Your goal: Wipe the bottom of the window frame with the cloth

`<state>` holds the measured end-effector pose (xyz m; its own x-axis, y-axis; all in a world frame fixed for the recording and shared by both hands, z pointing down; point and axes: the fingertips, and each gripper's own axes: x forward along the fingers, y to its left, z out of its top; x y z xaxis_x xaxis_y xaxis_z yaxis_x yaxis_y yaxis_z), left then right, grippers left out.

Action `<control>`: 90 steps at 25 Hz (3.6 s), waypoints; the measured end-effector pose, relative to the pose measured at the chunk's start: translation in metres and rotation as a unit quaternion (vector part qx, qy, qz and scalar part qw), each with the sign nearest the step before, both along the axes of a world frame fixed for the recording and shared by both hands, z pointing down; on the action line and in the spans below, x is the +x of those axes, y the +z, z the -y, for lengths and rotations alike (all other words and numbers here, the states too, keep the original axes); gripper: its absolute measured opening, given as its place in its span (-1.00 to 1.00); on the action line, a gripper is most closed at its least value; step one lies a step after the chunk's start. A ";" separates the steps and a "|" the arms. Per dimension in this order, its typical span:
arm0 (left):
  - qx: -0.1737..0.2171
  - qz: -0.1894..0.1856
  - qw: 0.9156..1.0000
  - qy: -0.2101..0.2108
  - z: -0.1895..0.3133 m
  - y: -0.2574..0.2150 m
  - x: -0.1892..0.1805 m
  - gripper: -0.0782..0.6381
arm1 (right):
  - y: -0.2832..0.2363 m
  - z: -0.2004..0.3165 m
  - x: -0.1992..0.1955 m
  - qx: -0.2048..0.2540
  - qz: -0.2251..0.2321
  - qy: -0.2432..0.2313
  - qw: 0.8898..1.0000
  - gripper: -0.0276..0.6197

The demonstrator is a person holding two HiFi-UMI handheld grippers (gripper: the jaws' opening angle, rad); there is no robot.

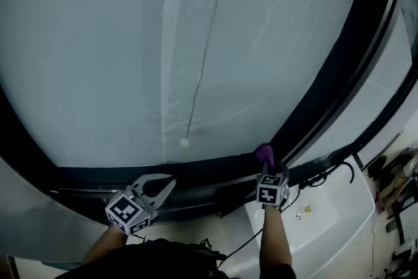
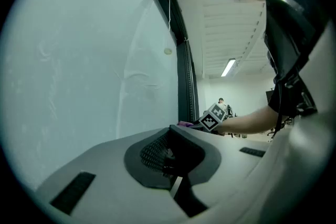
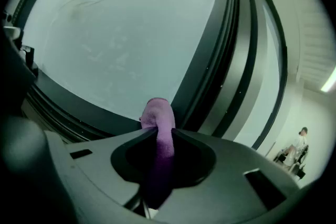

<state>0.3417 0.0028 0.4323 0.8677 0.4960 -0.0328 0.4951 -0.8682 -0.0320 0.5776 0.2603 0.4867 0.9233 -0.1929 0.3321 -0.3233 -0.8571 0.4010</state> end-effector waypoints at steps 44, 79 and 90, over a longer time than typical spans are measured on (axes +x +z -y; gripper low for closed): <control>-0.079 -0.031 0.981 -0.176 0.052 -0.010 -0.094 -0.78 | 0.021 0.099 -0.074 -0.107 0.078 -0.199 0.971 -0.68; -0.096 -0.039 0.960 -0.258 0.105 0.004 -0.201 -0.78 | 0.018 0.200 -0.154 -0.153 0.073 -0.302 0.938 -0.68; -0.112 -0.031 0.955 -0.274 0.121 0.012 -0.222 -0.78 | 0.014 0.231 -0.175 -0.171 0.060 -0.328 0.927 -0.68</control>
<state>0.1193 -0.1184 0.4443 0.9880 -0.0577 -0.1435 -0.0329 -0.9850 0.1696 0.4027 0.0289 0.5004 0.5968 -0.5652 0.5695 -0.7900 -0.2897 0.5404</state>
